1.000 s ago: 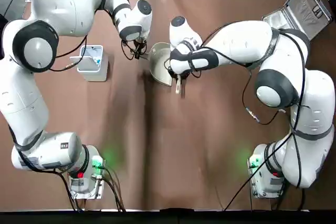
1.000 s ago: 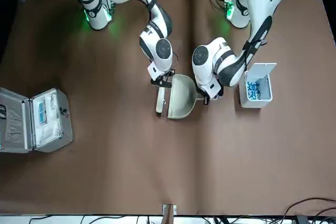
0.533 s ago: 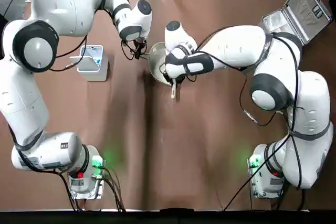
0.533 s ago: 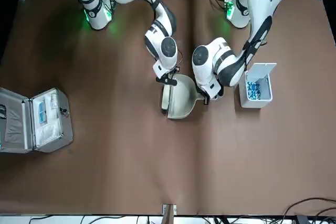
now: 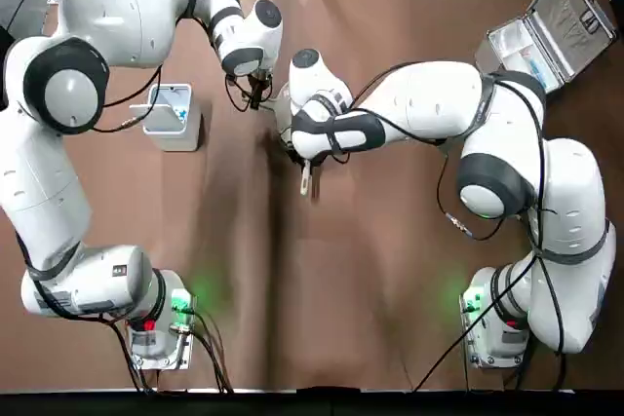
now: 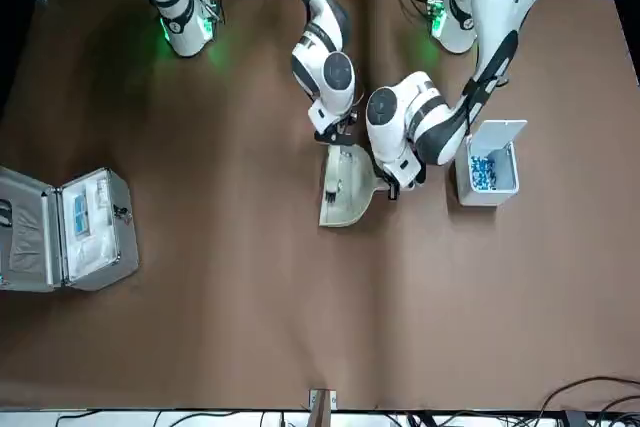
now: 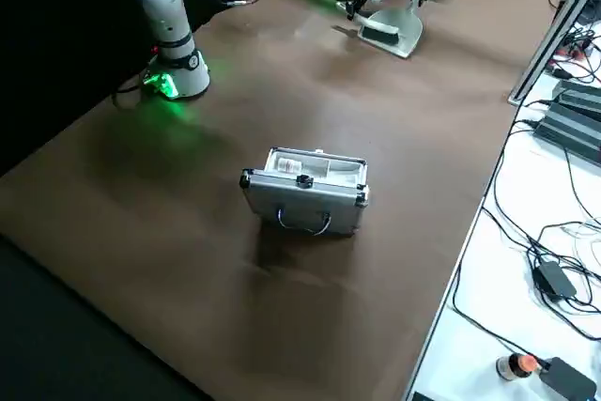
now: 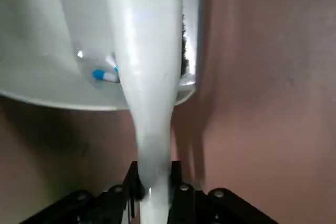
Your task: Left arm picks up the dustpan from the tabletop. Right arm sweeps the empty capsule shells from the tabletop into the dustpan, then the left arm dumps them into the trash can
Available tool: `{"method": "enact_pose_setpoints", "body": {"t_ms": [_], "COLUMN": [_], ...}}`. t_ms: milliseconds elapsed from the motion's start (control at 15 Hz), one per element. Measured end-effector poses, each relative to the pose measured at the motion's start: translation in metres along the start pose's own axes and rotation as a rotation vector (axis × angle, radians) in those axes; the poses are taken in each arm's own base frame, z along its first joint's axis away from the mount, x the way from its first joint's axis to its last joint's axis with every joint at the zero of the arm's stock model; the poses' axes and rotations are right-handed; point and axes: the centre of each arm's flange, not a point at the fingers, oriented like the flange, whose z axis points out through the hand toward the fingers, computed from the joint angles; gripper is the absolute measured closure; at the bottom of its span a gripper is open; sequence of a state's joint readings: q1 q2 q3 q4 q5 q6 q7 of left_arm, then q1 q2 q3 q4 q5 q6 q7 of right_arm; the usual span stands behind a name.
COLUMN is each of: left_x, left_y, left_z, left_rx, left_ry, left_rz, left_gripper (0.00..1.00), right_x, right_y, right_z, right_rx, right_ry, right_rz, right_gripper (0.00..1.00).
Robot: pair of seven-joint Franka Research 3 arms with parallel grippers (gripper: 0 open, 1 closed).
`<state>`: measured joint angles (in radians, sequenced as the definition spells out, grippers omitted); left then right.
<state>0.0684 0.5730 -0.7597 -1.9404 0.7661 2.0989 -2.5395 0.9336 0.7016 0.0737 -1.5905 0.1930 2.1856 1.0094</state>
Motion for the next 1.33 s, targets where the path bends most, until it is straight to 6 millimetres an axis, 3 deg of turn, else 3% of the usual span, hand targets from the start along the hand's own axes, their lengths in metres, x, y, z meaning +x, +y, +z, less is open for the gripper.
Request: {"method": "enact_pose_setpoints", "body": {"t_ms": [467,600,733,1000,1200,1333], "left_x": [0.001,0.002,0.004,0.012,0.021,0.030], "left_y": [0.001,0.002,0.003,0.009,0.020,0.030], "left_z": [0.001,0.001,0.001,0.003,0.004,0.005], "left_rx": [0.001,0.001,-0.001,0.002,0.001,0.003], "left_ry": [0.002,0.002,0.002,0.003,-0.005,-0.020], "left_rz": [-0.005,-0.009,-0.016,-0.036,-0.062,-0.088], "left_gripper": [0.67,0.67,0.67,0.67,0.67,0.67], "right_x": [-0.002,0.004,0.020,0.028,0.033,0.043], "right_y": [-0.022,-0.022,-0.022,-0.023,-0.021,-0.012], "right_z": [-0.004,-0.015,-0.038,-0.053,-0.064,-0.084], "right_rx": [0.031,0.021,0.035,0.060,0.068,0.064], "right_ry": [0.011,0.001,-0.006,-0.002,0.000,-0.007], "right_rz": [-0.016,-0.007,0.013,0.024,0.032,0.049], "right_gripper": [0.73,0.73,0.73,0.73,0.73,0.73]}}
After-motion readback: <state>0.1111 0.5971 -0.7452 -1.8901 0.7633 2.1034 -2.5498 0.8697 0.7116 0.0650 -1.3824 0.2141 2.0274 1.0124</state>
